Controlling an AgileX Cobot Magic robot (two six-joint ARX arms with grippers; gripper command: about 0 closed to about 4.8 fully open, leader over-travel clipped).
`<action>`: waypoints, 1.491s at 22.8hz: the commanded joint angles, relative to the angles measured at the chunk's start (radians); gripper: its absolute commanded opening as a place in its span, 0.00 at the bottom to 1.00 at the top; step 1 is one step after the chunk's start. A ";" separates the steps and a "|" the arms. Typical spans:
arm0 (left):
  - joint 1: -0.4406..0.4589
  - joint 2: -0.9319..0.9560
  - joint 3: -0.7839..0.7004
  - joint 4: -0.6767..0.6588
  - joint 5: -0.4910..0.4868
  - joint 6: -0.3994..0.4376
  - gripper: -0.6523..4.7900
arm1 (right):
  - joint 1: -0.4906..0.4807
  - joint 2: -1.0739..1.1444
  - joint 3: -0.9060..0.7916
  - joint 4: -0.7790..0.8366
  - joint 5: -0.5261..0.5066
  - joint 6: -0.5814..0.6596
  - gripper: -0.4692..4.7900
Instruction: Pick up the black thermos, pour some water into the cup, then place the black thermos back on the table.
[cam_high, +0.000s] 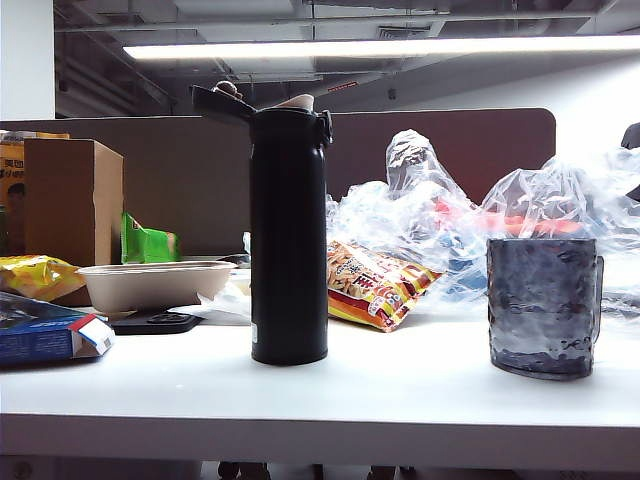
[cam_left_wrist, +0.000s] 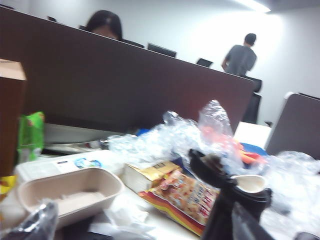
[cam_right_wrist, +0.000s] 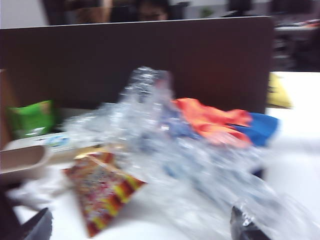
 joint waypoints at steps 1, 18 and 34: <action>0.001 0.103 0.058 0.008 0.040 0.001 1.00 | 0.002 0.117 0.092 0.015 -0.116 -0.003 1.00; -0.290 0.635 0.180 0.212 -0.034 0.163 1.00 | 0.204 0.354 0.171 0.084 -0.128 -0.032 1.00; -0.597 1.036 0.182 0.443 -0.288 0.189 1.00 | 0.395 0.517 0.170 0.093 -0.005 -0.034 1.00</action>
